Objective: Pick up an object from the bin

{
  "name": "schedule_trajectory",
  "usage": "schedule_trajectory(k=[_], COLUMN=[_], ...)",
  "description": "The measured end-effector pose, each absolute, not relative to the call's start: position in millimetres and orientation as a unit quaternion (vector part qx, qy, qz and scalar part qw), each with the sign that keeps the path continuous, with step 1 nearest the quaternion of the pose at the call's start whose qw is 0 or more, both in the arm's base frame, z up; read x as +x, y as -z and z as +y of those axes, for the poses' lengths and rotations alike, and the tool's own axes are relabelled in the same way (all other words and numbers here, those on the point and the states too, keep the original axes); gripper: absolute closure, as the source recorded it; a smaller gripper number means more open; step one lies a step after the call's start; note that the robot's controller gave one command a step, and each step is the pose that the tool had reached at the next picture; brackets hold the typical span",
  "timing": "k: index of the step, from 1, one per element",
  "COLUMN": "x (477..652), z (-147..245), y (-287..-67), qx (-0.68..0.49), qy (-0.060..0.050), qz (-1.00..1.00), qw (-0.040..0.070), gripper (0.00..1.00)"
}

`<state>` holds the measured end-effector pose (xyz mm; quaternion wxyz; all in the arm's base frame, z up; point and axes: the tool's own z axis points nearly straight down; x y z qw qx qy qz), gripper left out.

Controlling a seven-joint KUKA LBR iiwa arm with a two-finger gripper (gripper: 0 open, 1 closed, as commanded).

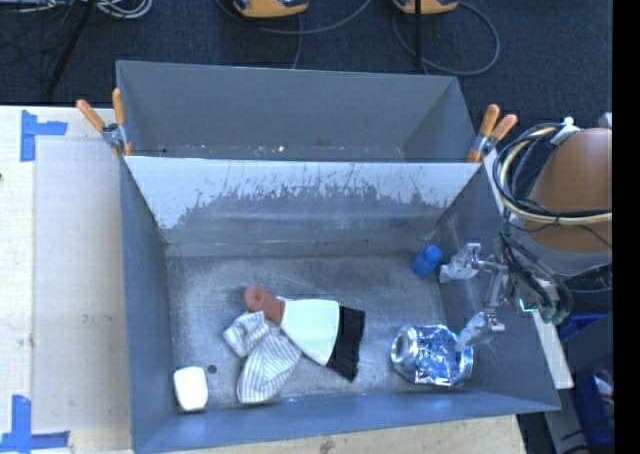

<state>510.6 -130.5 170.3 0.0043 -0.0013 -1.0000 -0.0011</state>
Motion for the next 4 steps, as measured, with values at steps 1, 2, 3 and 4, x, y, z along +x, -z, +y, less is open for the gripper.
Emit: schedule_trajectory(k=[1,2,3,4], x=[512.4,507.8,504.9,508.7], z=[-130.1,-131.2,-126.8,-126.5], y=[-174.4,-133.5,-85.4,-77.7], qx=[0.0,0.04,0.07,0.077], qy=[0.0,0.0,0.007,0.008], qz=[-1.0,-0.999,-0.998,-0.997], qw=[0.001,-0.002,0.005,0.001], gripper=[0.0,0.0,0.0,0.0])
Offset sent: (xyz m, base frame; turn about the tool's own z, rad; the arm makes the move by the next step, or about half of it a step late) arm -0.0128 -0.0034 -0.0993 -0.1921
